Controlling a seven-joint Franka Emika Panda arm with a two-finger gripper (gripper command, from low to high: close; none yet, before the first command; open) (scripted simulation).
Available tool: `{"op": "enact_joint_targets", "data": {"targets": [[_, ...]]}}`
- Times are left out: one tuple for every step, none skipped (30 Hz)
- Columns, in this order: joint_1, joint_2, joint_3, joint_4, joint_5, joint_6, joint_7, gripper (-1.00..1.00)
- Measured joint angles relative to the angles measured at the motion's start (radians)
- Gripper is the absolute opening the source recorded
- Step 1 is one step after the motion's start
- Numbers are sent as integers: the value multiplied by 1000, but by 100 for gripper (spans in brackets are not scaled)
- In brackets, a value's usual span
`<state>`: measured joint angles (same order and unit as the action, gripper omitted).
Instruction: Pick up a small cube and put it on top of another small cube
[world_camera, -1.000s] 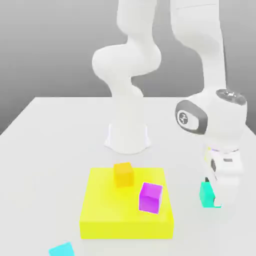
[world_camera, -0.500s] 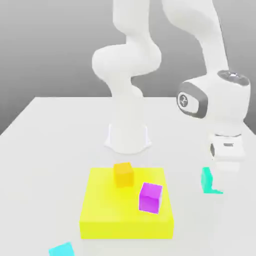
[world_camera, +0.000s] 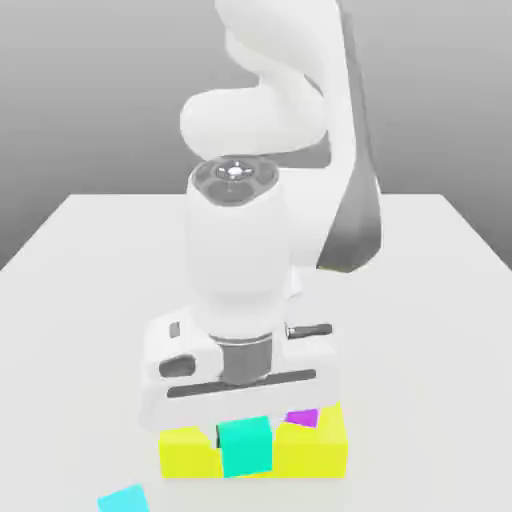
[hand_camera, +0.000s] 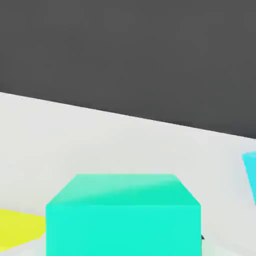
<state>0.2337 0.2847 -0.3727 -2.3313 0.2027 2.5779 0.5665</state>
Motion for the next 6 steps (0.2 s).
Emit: {"op": "enact_joint_targets", "data": {"targets": [[-31,47,-5,33,36,11,24,-100],[-67,108,0,65,83,35,35,-100],[-84,140,4,82,108,48,39,100],[-84,140,4,82,108,48,39,100],[-84,140,4,82,108,48,39,100],[-84,140,4,82,108,48,39,100]]}}
